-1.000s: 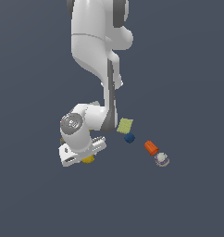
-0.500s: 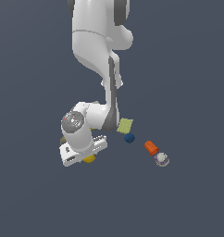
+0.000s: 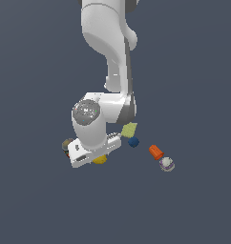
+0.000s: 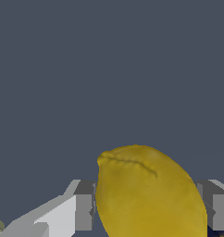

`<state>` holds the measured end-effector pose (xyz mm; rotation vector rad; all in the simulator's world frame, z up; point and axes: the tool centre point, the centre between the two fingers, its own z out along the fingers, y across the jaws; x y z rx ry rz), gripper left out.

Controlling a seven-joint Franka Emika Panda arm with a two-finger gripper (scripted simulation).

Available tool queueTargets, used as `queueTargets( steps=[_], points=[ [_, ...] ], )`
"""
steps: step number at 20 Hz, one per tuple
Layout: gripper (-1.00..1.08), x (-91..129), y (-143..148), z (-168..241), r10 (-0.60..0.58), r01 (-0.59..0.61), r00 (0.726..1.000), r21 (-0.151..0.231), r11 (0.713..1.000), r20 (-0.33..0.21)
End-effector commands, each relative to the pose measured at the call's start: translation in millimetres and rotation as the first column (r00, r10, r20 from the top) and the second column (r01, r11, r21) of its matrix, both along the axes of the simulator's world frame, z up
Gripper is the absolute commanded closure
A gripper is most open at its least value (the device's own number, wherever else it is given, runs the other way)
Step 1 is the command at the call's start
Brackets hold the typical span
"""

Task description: Pick up a designated object from a clutter of objects.

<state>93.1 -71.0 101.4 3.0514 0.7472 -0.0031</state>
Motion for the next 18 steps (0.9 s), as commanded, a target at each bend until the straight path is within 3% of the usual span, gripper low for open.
queueTargets(
  steps=[1,18],
  points=[
    [1.08,2.9,17.4,25.3,0.001,-0.001,1.0,0.0,1.0,0.002],
    [1.08,25.3,134.8,195.2,0.001,-0.001,1.0,-0.001,1.0,0.002]
  ],
)
